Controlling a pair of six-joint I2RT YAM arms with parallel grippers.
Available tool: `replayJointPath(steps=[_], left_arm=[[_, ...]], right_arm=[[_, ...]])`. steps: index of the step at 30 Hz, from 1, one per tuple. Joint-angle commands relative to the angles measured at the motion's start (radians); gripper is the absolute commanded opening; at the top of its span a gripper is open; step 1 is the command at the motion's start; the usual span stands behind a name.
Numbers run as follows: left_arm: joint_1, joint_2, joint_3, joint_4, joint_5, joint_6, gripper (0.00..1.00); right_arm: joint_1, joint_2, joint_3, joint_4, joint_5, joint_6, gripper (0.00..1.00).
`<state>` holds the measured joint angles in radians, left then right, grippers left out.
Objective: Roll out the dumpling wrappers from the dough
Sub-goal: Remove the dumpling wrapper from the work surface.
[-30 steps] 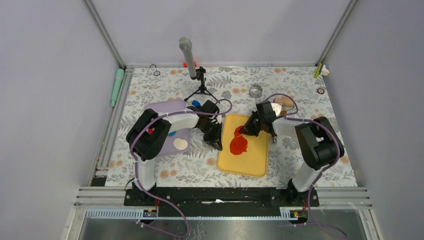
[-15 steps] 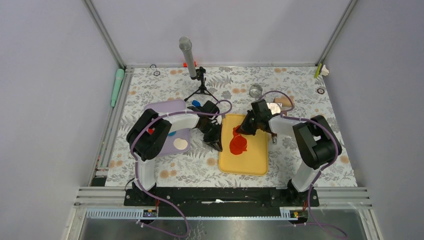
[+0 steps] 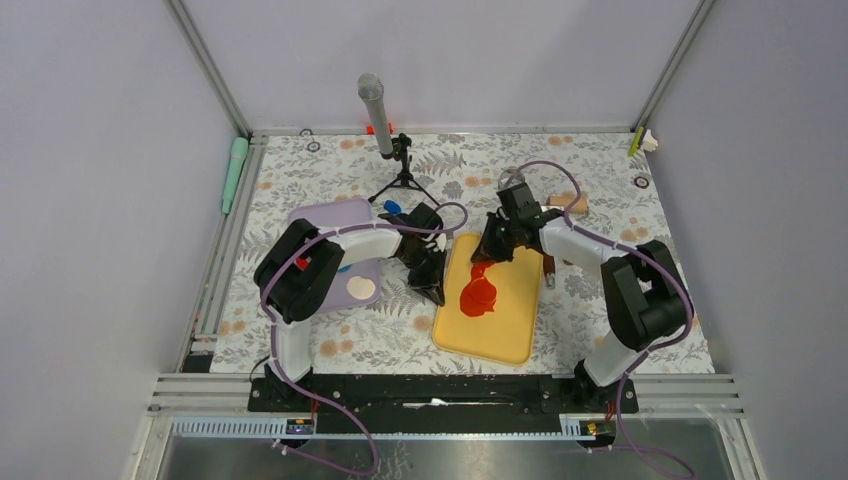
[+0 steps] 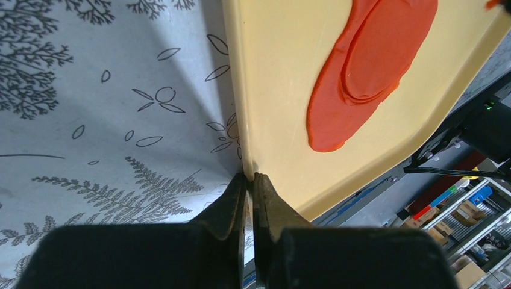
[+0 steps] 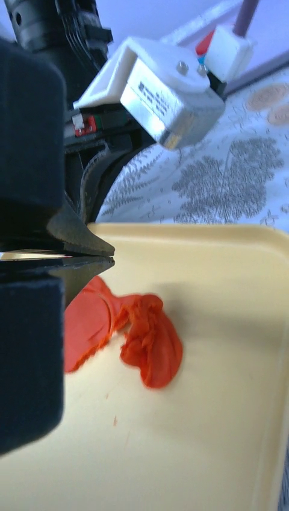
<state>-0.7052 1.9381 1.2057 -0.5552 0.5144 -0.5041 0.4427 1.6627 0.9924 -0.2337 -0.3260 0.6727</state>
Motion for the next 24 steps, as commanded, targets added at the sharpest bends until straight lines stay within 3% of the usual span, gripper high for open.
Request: replayJointPath(steps=[1, 3, 8, 14, 19, 24], left_arm=[[0.002, -0.052, 0.045, -0.040, -0.007, 0.014, 0.00], [0.005, -0.064, 0.059, -0.049, -0.007, 0.009, 0.00], [0.023, -0.094, 0.101, -0.072, -0.016, 0.017, 0.31], [0.049, -0.048, 0.163, -0.072, -0.029, 0.015, 0.50], [0.061, 0.032, 0.238, -0.055, -0.120, 0.001, 0.50], [0.068, 0.117, 0.289, -0.051, -0.170, -0.005, 0.41]], right_arm=[[0.004, -0.068, -0.005, -0.075, 0.162, -0.030, 0.02], [0.001, -0.089, -0.032, -0.060, 0.217, -0.017, 0.03], [-0.048, -0.112, -0.098, 0.004, 0.251, 0.034, 0.09], [-0.126, -0.103, -0.160, 0.109, 0.225, 0.091, 0.14], [-0.158, -0.031, -0.146, 0.152, 0.182, 0.104, 0.14], [-0.164, 0.041, -0.146, 0.204, 0.148, 0.126, 0.14]])
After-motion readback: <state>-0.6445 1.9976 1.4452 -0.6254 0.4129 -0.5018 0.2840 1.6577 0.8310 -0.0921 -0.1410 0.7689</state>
